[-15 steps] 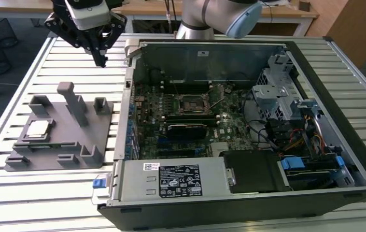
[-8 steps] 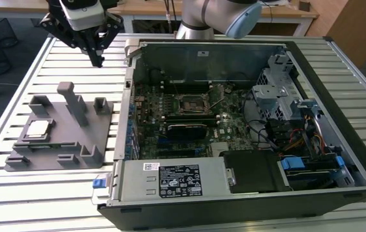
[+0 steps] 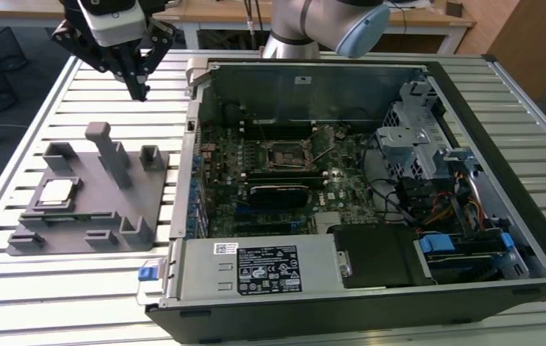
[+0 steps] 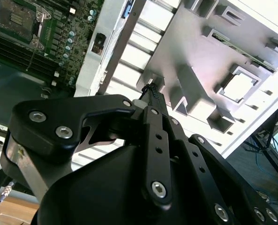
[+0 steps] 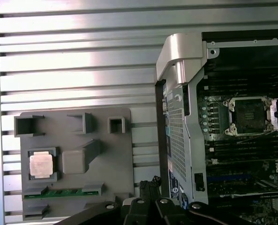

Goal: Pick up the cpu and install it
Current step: 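Reach for the cpu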

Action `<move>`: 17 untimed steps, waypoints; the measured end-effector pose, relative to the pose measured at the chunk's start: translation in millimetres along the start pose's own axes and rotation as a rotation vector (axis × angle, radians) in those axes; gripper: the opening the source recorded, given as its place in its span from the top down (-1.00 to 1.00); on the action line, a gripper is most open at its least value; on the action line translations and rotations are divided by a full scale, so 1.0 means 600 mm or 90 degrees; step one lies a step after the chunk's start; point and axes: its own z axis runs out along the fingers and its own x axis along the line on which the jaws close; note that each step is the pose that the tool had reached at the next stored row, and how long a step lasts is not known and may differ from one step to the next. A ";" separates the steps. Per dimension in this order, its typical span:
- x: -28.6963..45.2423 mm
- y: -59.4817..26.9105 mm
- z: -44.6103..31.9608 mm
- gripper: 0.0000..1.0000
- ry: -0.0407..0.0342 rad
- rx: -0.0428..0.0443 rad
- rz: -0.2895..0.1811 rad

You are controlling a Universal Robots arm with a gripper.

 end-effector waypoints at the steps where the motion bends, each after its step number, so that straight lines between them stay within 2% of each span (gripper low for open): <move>1: 0.002 0.000 0.000 0.79 0.0000 0.0000 0.000; 17: 0.034 -0.003 0.003 0.79 0.0002 0.0000 0.000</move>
